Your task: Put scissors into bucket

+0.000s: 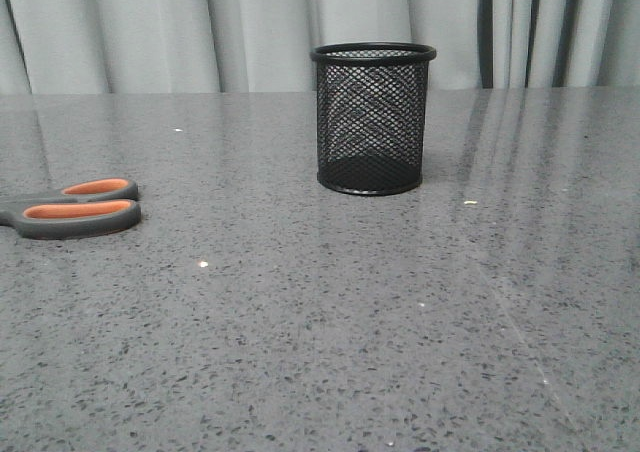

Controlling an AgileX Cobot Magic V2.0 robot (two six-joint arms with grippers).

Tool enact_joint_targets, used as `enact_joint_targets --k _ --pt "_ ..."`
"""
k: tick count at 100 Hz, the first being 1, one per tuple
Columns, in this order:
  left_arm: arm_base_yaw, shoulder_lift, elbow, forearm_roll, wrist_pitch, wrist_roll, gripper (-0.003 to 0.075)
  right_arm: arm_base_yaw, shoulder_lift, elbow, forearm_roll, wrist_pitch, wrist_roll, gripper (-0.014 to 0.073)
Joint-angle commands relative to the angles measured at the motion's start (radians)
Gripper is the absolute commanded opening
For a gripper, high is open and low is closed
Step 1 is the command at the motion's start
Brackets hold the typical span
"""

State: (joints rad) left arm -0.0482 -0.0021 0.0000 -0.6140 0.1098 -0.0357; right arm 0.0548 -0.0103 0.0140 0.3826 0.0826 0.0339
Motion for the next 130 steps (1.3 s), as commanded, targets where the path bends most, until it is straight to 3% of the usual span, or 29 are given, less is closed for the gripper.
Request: enact_joint_targets --k 1,26,48,73,107,116,130 --pt "0.004 -0.027 0.016 -0.091 -0.067 -0.008 -0.002 -0.005 -0.023 -0.007 0.079 -0.095 -0.009 -0.0045" --pt "0.004 0.004 -0.192 -0.02 0.068 0.063 -0.002 -0.005 0.002 -0.177 0.0 0.096 -0.009 -0.0045" --pt "0.004 0.253 -0.553 0.231 0.386 0.071 -0.002 -0.005 0.204 -0.428 -0.128 0.288 -0.009 -0.0045" --pt "0.004 0.562 -0.874 0.254 0.689 0.273 -0.002 -0.005 0.521 -0.715 -0.181 0.516 -0.053 -0.0045" --pt "0.004 0.765 -0.988 0.256 0.856 0.32 -0.0018 -0.005 0.717 -0.868 -0.166 0.635 -0.162 -0.0037" --pt "0.004 0.797 -0.988 0.243 0.875 0.367 -0.0008 -0.005 0.729 -0.879 -0.161 0.635 -0.18 0.0046" --pt "0.004 0.822 -0.989 0.183 0.883 0.442 0.0111 -0.005 0.732 -0.886 -0.161 0.635 -0.18 0.0301"
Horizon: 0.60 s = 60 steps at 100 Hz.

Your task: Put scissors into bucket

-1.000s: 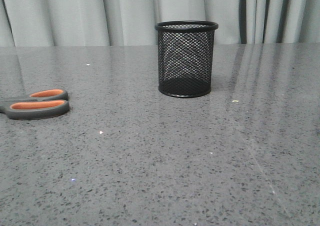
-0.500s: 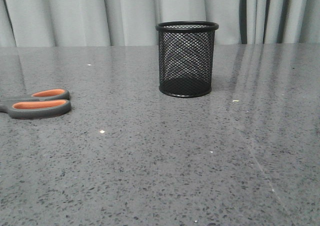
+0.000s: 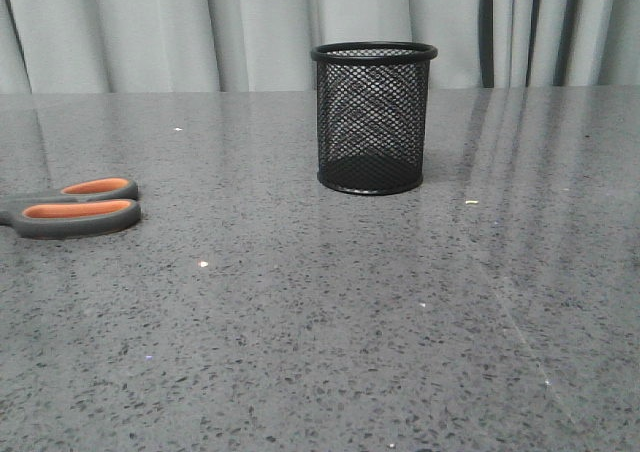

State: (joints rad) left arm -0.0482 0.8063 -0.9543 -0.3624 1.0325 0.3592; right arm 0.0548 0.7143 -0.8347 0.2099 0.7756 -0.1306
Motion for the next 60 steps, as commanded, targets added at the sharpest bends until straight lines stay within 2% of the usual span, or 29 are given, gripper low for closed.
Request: enact_joint_targets --k 1,8,24,45,60 --pt "0.004 0.013 -0.035 -0.077 -0.039 0.054 0.0128 -0.005 0.007 -0.037 0.012 -0.056 -0.015 0.0323" --pt "0.004 0.014 -0.035 -0.096 -0.039 0.065 0.0219 -0.005 0.009 -0.037 0.014 -0.056 -0.015 0.039" --pt "0.004 0.014 -0.042 -0.102 -0.031 0.086 0.0408 -0.005 0.009 -0.037 0.014 -0.058 -0.015 0.0384" --pt "0.004 0.098 -0.133 -0.104 0.088 0.118 0.0421 -0.005 0.009 -0.037 0.018 -0.061 -0.015 0.0384" --pt "0.004 0.225 -0.249 -0.102 0.206 0.212 0.0421 0.001 0.009 -0.037 0.022 -0.058 -0.015 0.0384"
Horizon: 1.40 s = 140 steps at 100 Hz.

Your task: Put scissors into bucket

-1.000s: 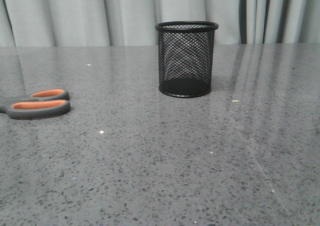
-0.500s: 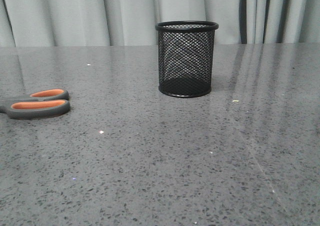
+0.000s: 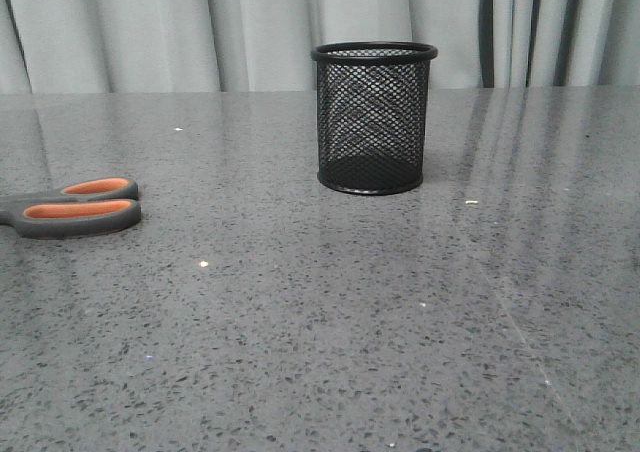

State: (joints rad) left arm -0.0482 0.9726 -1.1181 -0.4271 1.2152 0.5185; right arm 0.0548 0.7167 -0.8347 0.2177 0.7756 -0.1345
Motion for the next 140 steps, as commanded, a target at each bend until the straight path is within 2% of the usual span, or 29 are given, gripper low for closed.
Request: enact_joint_targets --k 1,15,29,35,51,75,107,140 --pt "0.004 0.071 -0.09 -0.037 0.029 0.06 0.0421 0.0 0.006 -0.037 0.014 -0.058 -0.011 0.0384" --pt "-0.004 0.185 -0.173 -0.034 0.062 0.193 0.0421 0.0 0.006 -0.037 0.016 -0.05 -0.011 0.0384" --pt "-0.034 0.266 -0.188 -0.031 0.062 0.42 0.0421 0.0 0.006 -0.037 0.016 -0.045 -0.013 0.0384" --pt "-0.055 0.291 -0.188 -0.005 0.062 0.508 0.0421 0.0 0.006 -0.037 0.016 -0.045 -0.013 0.0384" --pt "-0.129 0.348 -0.188 0.095 0.062 0.64 0.0421 0.0 0.006 -0.037 0.016 -0.045 -0.013 0.0384" --pt "-0.211 0.422 -0.188 0.31 0.062 0.655 0.0421 0.001 0.006 -0.037 0.016 -0.045 -0.013 0.0384" --pt "-0.224 0.518 -0.19 0.322 0.06 0.812 0.0421 0.049 0.006 -0.037 0.018 -0.045 -0.015 0.0384" --pt "-0.224 0.587 -0.19 0.32 0.016 0.863 0.0421 0.061 0.006 -0.037 0.018 -0.045 -0.029 0.0384"
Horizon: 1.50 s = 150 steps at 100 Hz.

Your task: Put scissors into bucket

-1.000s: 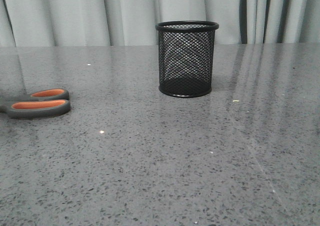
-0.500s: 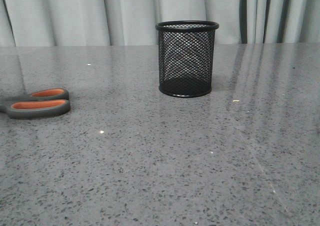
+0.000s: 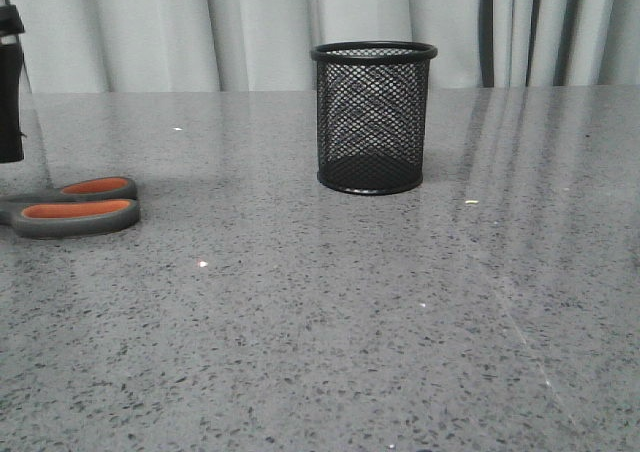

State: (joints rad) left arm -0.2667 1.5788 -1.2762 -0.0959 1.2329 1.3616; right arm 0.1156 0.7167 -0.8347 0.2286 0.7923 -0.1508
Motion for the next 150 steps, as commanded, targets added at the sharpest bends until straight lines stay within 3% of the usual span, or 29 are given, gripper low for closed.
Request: enact_joint_targets --k 1,117,150 --pt "-0.006 -0.019 -0.032 -0.011 -0.001 0.02 0.0421 0.0 0.006 -0.037 0.007 -0.061 -0.013 0.0384" --pt "-0.006 0.121 -0.087 -0.057 0.038 0.044 0.0417 0.0 0.006 -0.037 0.007 -0.063 -0.013 0.0384" --pt "-0.006 0.121 -0.087 -0.057 0.043 0.044 0.0133 0.0 0.006 -0.037 0.007 -0.063 -0.013 0.0384"
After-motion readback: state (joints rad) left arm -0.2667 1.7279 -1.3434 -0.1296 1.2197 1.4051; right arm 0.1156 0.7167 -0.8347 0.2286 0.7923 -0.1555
